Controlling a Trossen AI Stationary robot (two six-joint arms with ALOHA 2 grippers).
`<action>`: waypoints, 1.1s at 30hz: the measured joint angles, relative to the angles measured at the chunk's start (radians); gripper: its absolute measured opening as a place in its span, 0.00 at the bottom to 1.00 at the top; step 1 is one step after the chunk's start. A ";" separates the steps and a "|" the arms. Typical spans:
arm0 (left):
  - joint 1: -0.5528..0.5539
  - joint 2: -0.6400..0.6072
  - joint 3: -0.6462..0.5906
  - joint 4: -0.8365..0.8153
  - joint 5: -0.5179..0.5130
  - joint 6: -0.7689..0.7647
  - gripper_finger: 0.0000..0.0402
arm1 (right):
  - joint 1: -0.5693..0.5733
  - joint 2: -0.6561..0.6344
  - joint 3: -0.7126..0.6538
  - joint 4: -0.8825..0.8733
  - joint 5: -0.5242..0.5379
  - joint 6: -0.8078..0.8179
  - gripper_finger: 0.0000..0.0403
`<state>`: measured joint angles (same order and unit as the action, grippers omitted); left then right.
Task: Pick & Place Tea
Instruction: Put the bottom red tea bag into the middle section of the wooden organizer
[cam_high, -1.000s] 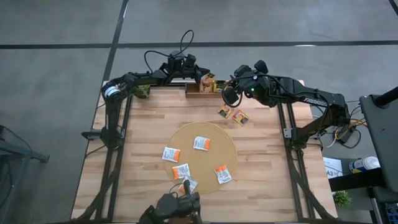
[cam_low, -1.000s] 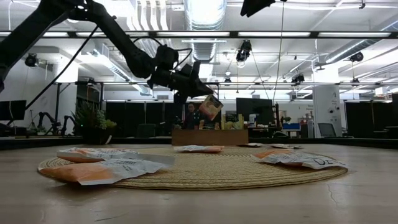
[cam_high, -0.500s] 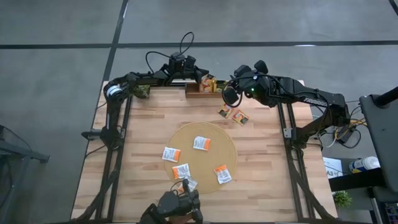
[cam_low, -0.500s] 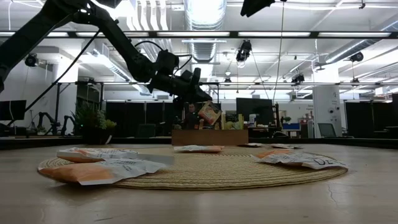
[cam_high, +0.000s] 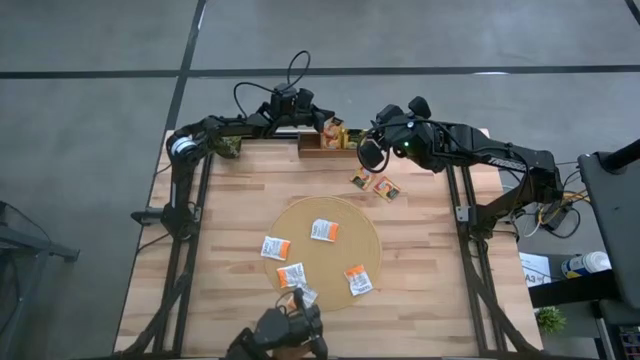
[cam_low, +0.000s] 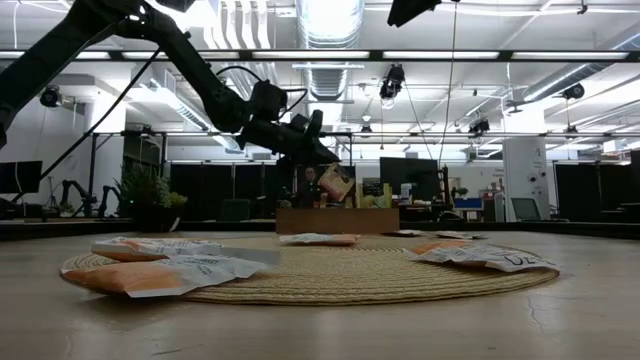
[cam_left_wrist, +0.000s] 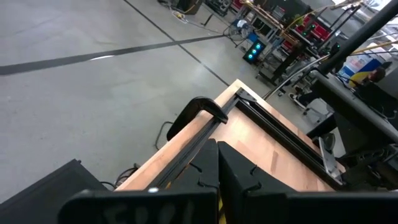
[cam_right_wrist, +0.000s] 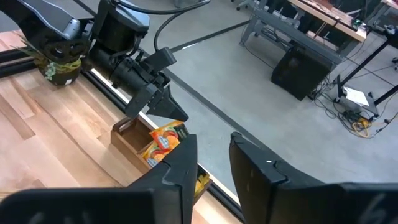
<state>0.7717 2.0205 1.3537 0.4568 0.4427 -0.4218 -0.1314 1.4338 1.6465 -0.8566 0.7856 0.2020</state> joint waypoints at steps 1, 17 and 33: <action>-0.002 0.000 0.000 0.000 -0.001 0.000 0.00 | 0.000 0.000 0.000 0.000 0.000 0.000 0.22; -0.030 0.000 0.000 -0.002 -0.070 -0.010 0.00 | 0.000 0.000 0.000 0.000 0.000 0.000 0.21; -0.043 0.000 0.000 -0.001 -0.134 -0.022 0.00 | 0.000 0.000 0.000 0.000 0.000 -0.023 0.19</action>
<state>0.7288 2.0201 1.3533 0.4555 0.3086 -0.4442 -0.1314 1.4338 1.6463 -0.8566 0.7860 0.1787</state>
